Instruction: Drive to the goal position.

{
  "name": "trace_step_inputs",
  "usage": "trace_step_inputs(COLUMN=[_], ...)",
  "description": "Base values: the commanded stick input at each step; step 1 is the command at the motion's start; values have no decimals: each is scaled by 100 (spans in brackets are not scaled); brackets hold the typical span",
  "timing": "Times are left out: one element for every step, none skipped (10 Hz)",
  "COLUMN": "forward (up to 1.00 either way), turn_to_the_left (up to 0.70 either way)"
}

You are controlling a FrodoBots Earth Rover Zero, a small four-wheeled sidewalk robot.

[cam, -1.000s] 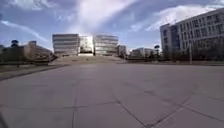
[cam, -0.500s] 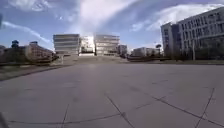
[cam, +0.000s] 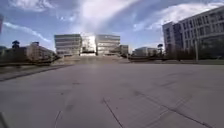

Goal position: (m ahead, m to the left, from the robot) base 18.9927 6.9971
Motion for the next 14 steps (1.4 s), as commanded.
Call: trace_step_inputs(forward=[70,70,70,70,70,70,70,70,70,70,70,70,70,70], turn_to_the_left=[0,0,0,0,2,9,14,14,14,14,14,14,14,14])
